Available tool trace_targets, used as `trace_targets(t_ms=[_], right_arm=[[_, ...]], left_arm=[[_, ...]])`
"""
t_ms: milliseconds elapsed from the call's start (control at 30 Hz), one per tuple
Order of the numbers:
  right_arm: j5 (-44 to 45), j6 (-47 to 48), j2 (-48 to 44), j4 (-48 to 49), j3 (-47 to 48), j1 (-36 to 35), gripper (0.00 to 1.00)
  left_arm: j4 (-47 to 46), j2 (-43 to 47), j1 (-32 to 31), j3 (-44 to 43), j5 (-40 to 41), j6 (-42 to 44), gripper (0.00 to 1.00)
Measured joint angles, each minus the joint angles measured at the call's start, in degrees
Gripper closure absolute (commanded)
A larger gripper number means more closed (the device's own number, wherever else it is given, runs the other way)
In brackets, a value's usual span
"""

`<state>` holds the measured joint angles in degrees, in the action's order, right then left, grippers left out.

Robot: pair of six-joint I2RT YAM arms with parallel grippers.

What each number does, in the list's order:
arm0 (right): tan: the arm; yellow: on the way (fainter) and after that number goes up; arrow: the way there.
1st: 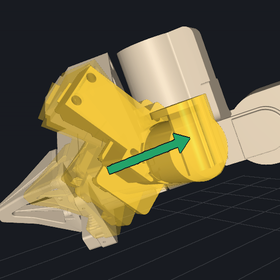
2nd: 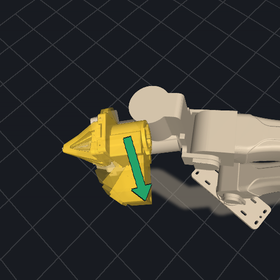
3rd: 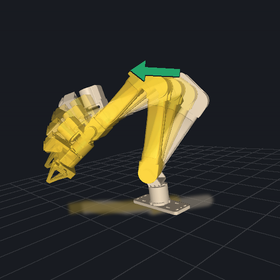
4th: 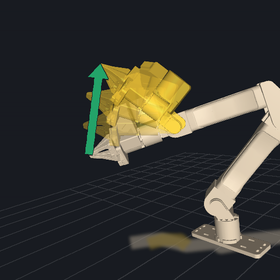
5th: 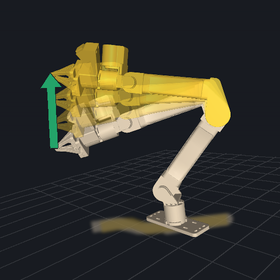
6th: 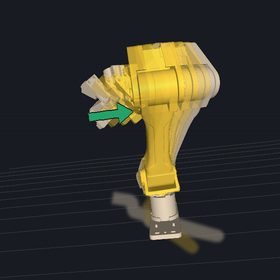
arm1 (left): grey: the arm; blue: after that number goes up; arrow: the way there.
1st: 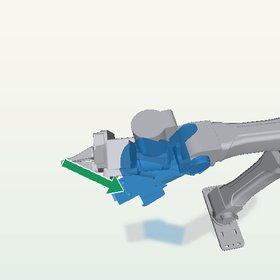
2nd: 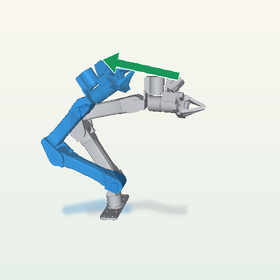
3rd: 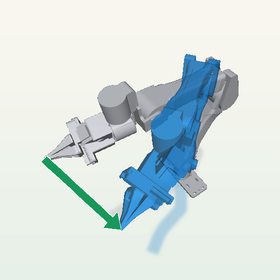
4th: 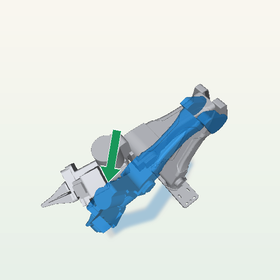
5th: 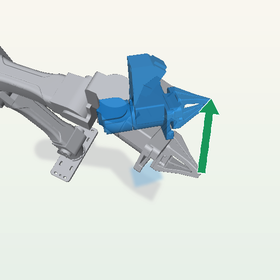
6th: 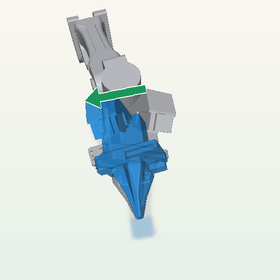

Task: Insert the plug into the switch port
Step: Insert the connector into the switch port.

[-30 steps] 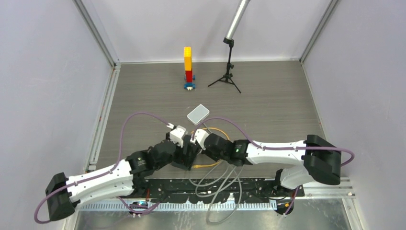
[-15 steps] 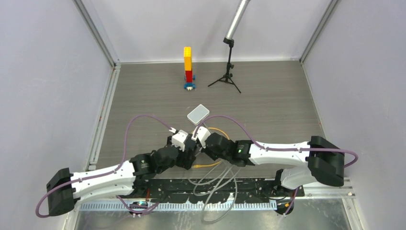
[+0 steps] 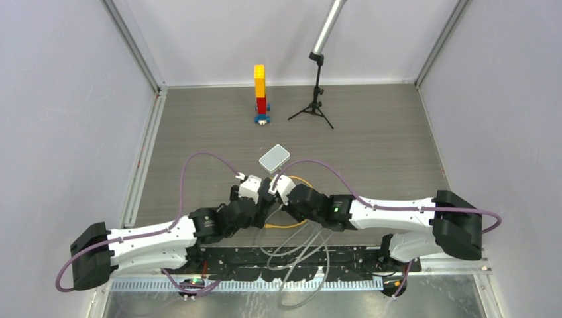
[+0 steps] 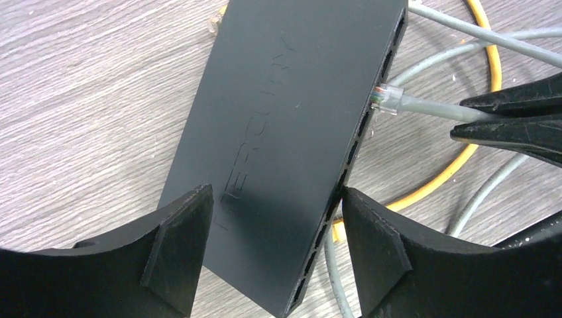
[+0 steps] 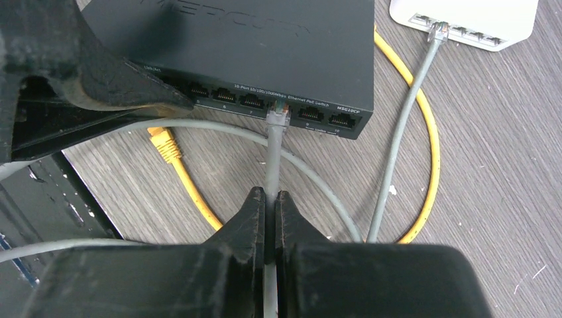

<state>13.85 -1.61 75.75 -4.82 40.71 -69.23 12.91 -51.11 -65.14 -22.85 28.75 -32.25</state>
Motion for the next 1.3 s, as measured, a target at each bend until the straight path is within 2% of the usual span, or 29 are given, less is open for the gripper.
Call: trace_targets(t_ms=[200, 300, 600, 767, 833, 967, 1000, 1033, 1067, 1133, 1300], right_arm=[[-0.22, -0.07, 0.04, 0.28, -0.15, 0.09, 1.0], [-0.15, 0.48, 1.01, 1.79, -0.28, 0.09, 1.0], [-3.04, 4.22, 9.94, 9.88, 0.96, 2.1, 1.0], [-7.96, 5.57, 18.62, 14.51, 6.29, 5.49, 0.99], [-10.1, 6.1, 21.59, 16.55, 8.24, 7.19, 0.93], [-14.29, 7.23, 26.8, 18.05, 13.18, 10.67, 0.74], [-14.86, 7.43, 27.65, 18.4, 14.12, 11.17, 0.67], [-15.28, 7.58, 28.17, 18.8, 14.78, 11.72, 0.54], [-15.56, 7.58, 28.26, 19.08, 15.21, 12.15, 0.48], [-16.02, 8.0, 28.24, 19.52, 16.13, 12.72, 0.43], [-16.74, 8.83, 27.67, 19.1, 17.14, 12.72, 0.41]], left_arm=[[1.2, -1.09, -0.02, -1.16, 0.79, -0.72, 0.22], [1.81, 1.57, 0.0, -1.16, 0.59, -0.24, 0.22], [6.4, 27.82, 0.0, -1.4, 2.36, -1.51, 0.23], [14.45, 30.29, 0.02, -2.45, 8.74, -6.49, 0.24], [16.85, 30.21, 0.02, -2.47, 10.67, -8.0, 0.24], [20.02, 28.57, 0.02, -2.64, 13.31, -11.04, 0.23], [20.65, 27.96, 0.02, -2.8, 13.7, -11.54, 0.23], [21.22, 27.47, 0.02, -2.95, 14.01, -12.2, 0.22], [21.7, 27.26, 0.02, -3.04, 14.27, -12.57, 0.22], [22.18, 27.34, 0.02, -3.08, 14.75, -13.05, 0.22], [23.3, 29.42, 0.02, -3.08, 15.78, -13.86, 0.2]])
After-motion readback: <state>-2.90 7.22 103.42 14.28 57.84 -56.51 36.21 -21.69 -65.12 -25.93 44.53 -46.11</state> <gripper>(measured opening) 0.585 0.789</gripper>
